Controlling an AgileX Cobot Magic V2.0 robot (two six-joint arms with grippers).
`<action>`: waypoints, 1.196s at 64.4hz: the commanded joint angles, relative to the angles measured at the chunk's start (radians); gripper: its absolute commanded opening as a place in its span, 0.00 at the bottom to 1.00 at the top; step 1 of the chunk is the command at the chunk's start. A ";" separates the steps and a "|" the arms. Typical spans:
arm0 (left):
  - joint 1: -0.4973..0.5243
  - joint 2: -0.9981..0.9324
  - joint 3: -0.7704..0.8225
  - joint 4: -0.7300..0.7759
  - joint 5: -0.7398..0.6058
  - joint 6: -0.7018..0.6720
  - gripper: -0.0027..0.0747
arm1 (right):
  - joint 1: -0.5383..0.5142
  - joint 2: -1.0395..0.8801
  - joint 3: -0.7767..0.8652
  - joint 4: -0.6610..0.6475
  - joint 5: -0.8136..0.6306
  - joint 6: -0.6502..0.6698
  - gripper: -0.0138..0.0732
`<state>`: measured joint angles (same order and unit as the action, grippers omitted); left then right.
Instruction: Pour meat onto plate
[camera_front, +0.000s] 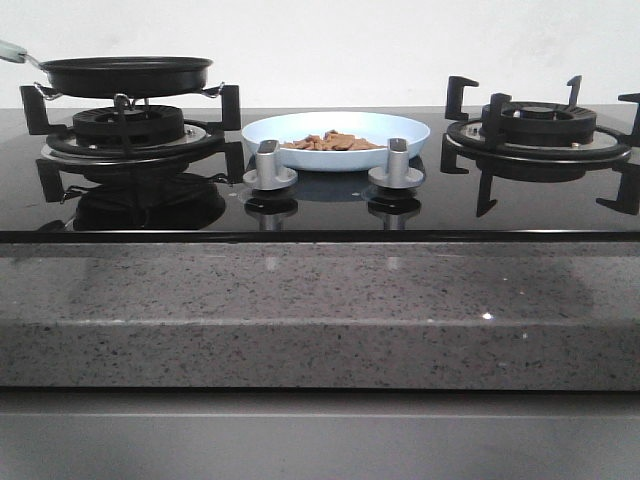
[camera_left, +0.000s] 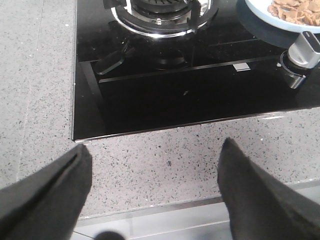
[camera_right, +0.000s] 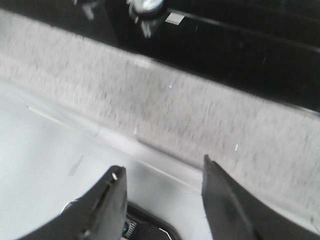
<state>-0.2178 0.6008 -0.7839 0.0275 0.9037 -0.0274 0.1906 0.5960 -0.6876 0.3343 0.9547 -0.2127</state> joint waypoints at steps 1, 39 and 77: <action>-0.007 0.002 -0.025 -0.007 -0.062 -0.011 0.67 | 0.000 -0.045 0.002 0.012 -0.041 -0.008 0.60; -0.007 0.002 -0.025 -0.041 -0.068 -0.011 0.01 | 0.000 -0.089 0.022 0.012 -0.019 -0.008 0.02; -0.007 -0.017 -0.018 -0.043 -0.072 -0.011 0.01 | 0.000 -0.089 0.022 0.015 -0.018 -0.008 0.02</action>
<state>-0.2178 0.5971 -0.7839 -0.0053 0.9051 -0.0274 0.1906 0.5041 -0.6423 0.3321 0.9828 -0.2127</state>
